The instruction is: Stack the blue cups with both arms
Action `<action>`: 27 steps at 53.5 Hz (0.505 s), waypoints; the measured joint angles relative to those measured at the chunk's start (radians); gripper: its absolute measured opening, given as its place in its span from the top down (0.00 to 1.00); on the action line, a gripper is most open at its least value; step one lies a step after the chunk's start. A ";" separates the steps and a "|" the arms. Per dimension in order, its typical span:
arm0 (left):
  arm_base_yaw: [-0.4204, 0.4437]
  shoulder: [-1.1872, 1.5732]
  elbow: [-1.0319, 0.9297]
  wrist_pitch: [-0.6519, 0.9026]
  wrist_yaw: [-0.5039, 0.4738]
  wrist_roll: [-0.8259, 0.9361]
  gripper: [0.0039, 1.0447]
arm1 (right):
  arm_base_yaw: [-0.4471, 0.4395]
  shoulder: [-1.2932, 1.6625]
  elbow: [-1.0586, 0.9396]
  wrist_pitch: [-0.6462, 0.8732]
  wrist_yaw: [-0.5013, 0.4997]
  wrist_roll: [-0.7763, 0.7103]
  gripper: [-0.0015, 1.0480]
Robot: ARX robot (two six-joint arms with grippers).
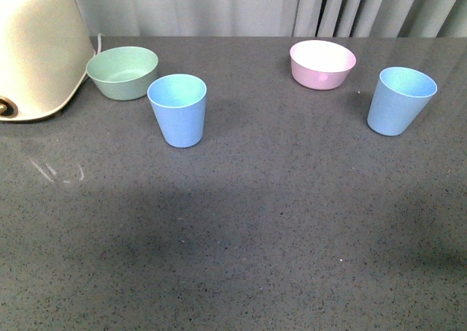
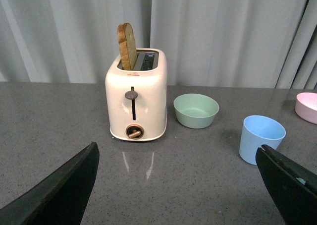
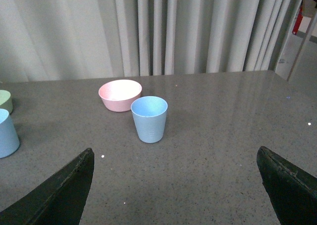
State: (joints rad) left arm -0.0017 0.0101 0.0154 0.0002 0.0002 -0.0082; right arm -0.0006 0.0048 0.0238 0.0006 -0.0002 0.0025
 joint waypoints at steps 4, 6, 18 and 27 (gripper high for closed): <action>0.000 0.000 0.000 0.000 0.000 0.000 0.08 | 0.000 0.000 0.000 0.000 0.000 0.000 0.09; 0.000 0.000 0.000 0.000 0.000 0.000 0.08 | 0.000 0.000 0.000 0.000 0.000 0.000 0.09; 0.000 0.000 0.000 0.000 0.000 0.000 0.08 | 0.000 0.000 0.000 0.000 0.000 0.000 0.09; 0.000 0.000 0.000 0.000 0.000 0.000 0.08 | 0.000 0.000 0.000 0.000 0.000 0.000 0.09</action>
State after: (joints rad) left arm -0.0017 0.0101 0.0154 0.0002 0.0002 -0.0082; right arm -0.0006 0.0048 0.0238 0.0006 -0.0002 0.0021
